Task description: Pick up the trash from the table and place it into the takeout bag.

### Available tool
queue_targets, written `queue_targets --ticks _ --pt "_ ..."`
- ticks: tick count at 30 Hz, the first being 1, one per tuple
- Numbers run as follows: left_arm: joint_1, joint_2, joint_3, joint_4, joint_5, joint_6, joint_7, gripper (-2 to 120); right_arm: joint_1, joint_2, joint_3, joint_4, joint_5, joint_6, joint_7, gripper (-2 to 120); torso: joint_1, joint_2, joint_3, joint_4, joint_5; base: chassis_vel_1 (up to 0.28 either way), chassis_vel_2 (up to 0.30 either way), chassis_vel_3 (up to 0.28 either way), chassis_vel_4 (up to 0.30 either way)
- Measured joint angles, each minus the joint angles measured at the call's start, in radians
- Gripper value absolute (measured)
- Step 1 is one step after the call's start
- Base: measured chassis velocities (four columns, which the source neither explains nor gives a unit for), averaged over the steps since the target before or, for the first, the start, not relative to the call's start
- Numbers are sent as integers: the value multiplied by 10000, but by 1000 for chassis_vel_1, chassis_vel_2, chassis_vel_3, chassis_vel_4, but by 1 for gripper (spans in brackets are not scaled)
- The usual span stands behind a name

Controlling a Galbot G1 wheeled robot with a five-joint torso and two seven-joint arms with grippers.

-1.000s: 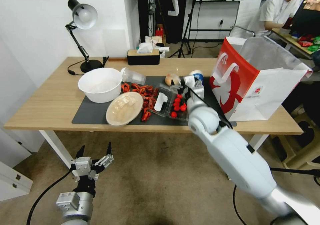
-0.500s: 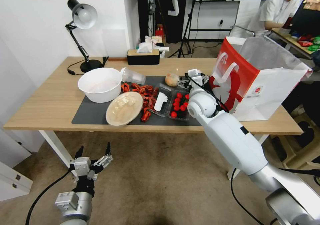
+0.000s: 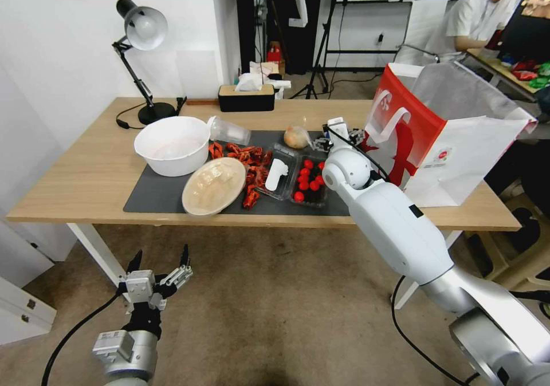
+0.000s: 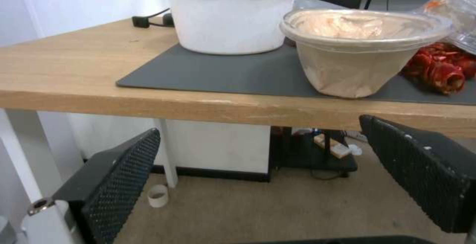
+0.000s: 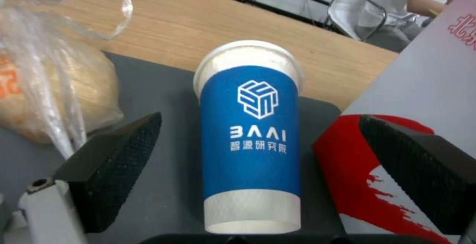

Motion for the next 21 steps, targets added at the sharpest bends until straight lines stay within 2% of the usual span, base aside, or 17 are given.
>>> queue_targets --ticks 21 --pt "149 -16 -24 -95 30 -13 -17 100 751 -3 -50 -1147 889 -434 -885 100 0 1 0 0 -1 0 0 0 0"
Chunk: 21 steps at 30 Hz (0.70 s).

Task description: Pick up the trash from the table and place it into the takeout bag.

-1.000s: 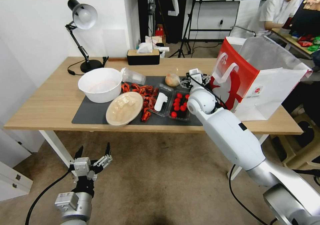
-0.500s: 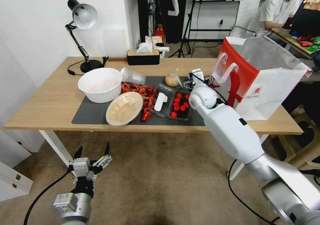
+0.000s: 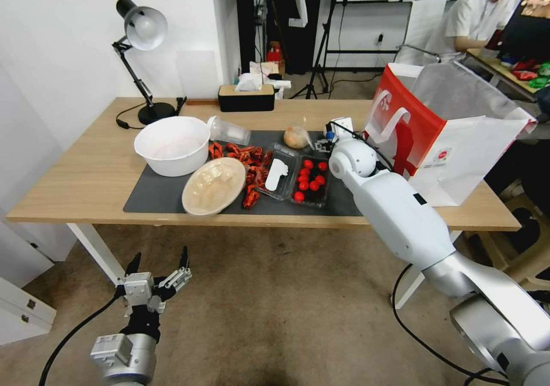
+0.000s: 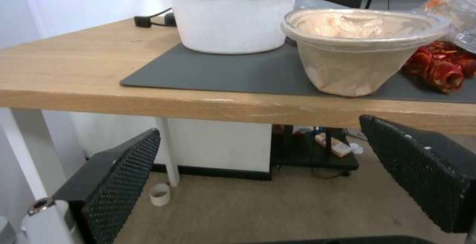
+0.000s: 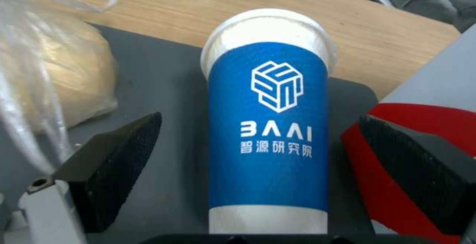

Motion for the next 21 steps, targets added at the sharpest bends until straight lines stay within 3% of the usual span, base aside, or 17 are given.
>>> queue_targets --ticks 21 --pt "-127 59 -38 134 -76 4 -37 100 459 527 10 -1633 190 -28 -142 100 0 0 0 1 -1 0 0 0 0"
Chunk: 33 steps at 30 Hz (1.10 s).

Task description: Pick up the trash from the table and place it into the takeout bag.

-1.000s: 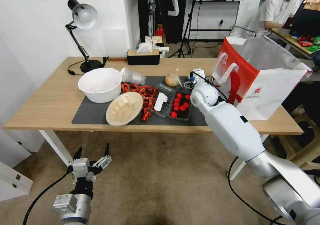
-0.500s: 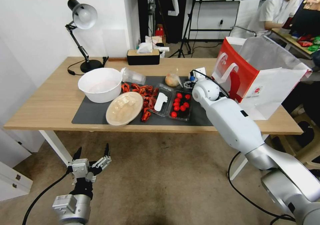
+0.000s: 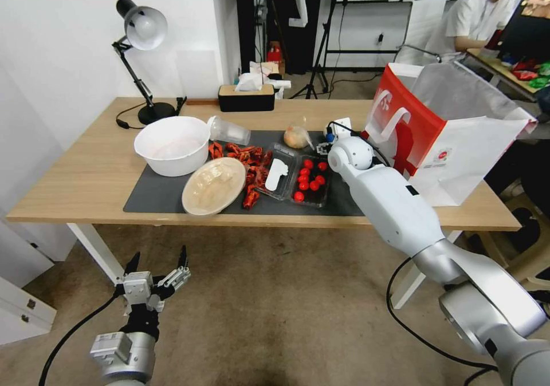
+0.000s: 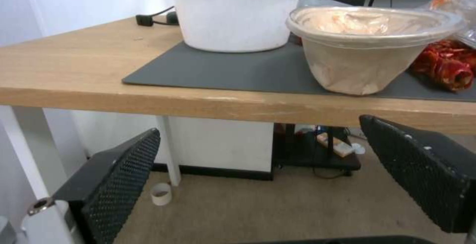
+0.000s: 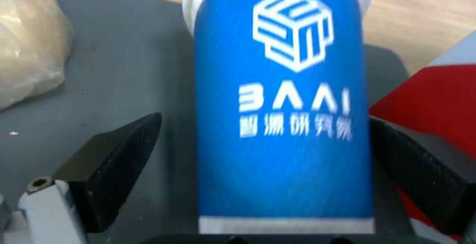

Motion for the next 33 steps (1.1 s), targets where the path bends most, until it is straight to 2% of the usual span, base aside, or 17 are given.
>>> queue_targets --ticks 7,10,14,17,24,26,33 --pt "-4 22 6 35 -26 -1 -19 100 7 89 91 -85 270 5 105 86 0 0 -1 2 -1 0 0 0 0" --pt "-6 21 46 38 -26 -6 -43 100 -78 40 146 99 416 4 202 75 0 0 -1 0 1 0 0 0 0" --pt "-5 18 76 38 -25 -9 -48 100 -138 -23 170 255 514 0 270 67 0 -1 0 -3 2 0 0 0 0" --pt "26 15 82 -5 -15 -11 -51 100 -188 -111 191 497 603 -30 349 55 0 -1 0 -1 1 0 0 0 0" --pt "76 1 87 -65 6 -17 -63 100 -349 -235 343 1027 623 -30 494 44 1 0 0 0 2 0 0 0 0" --pt "95 -1 92 -103 23 -20 -70 100 -587 -363 488 1659 552 -31 605 39 0 -1 0 -1 2 0 0 0 0" --pt "147 -13 75 -167 35 -31 -100 100 -1031 -646 686 2798 94 5 649 34 1 0 0 0 2 0 0 0 0"
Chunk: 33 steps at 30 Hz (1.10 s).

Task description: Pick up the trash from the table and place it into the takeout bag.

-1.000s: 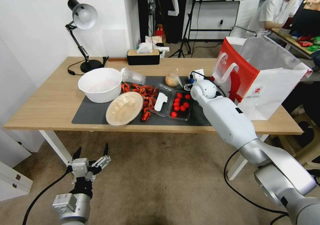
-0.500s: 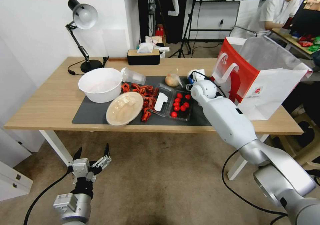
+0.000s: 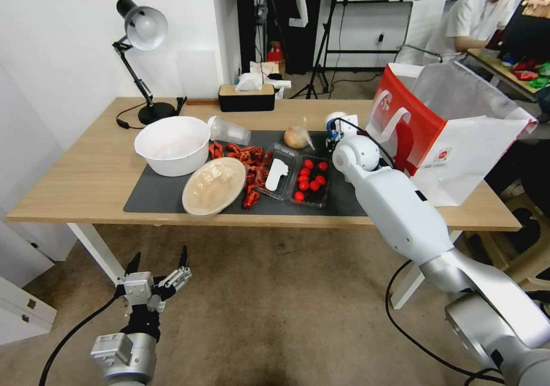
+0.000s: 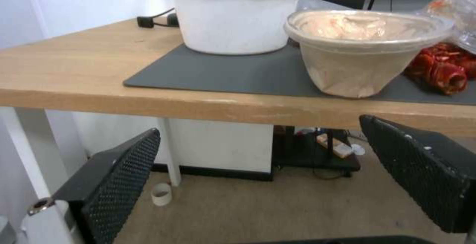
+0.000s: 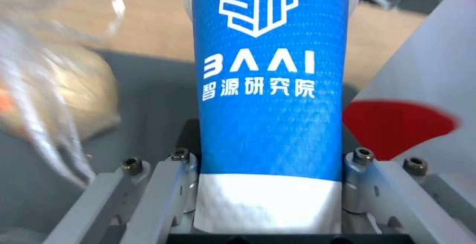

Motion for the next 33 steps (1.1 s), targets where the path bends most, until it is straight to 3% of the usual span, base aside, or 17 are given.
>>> queue_targets --ticks 7,19,27,33 --pt "43 -61 -10 -19 74 -20 -38 100 -851 -587 61 2477 -381 389 -221 34 -1 0 0 1 -1 0 0 0 0" --pt "123 -197 86 -107 286 -41 -59 100 -1377 -1113 483 4339 -532 812 -518 33 -1 0 0 1 -1 0 0 0 0" --pt "79 -205 59 71 291 -153 -85 100 -1718 -1898 1692 5758 -1260 1810 -322 33 -1 1 0 0 -1 0 0 0 0" --pt "24 -206 150 110 288 -195 -80 100 -1801 -2840 2752 6168 -1361 1572 309 33 -1 0 -1 -1 -1 0 0 0 0"
